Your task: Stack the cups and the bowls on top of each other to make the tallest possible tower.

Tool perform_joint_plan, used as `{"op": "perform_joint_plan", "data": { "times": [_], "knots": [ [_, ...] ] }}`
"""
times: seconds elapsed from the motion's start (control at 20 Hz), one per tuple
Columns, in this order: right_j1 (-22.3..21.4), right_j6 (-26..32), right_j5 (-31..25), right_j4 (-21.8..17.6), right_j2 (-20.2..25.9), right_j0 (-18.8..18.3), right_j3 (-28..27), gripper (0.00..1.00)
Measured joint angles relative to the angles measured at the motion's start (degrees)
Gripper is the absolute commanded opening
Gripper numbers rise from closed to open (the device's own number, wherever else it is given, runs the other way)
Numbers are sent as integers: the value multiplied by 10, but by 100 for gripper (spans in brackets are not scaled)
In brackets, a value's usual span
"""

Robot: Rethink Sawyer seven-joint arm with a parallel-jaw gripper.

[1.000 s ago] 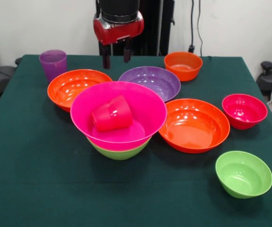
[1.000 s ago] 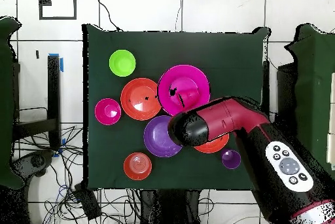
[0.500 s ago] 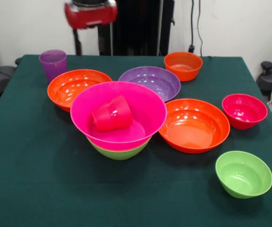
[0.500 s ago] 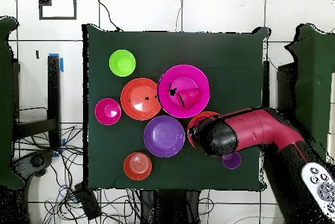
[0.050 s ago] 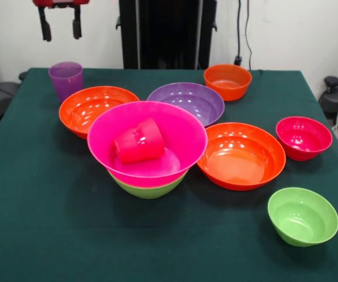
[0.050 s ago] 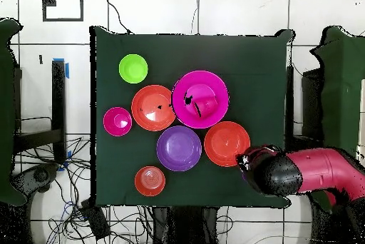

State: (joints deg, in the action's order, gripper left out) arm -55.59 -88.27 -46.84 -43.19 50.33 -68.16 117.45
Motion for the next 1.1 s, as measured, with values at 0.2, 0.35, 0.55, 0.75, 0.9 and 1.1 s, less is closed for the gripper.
{"op": "perform_joint_plan", "data": {
  "times": [0.2,0.35,0.55,0.75,0.9,1.1],
  "knots": [
    [-4,0,0,-13,5,5,16,100],
    [-4,0,0,-25,7,26,20,100],
    [-4,0,-4,-28,8,54,19,100],
    [-5,0,-32,-12,17,89,12,100],
    [-5,0,-63,6,25,96,1,100],
    [-5,0,-103,17,33,101,-19,100]
  ]
}}
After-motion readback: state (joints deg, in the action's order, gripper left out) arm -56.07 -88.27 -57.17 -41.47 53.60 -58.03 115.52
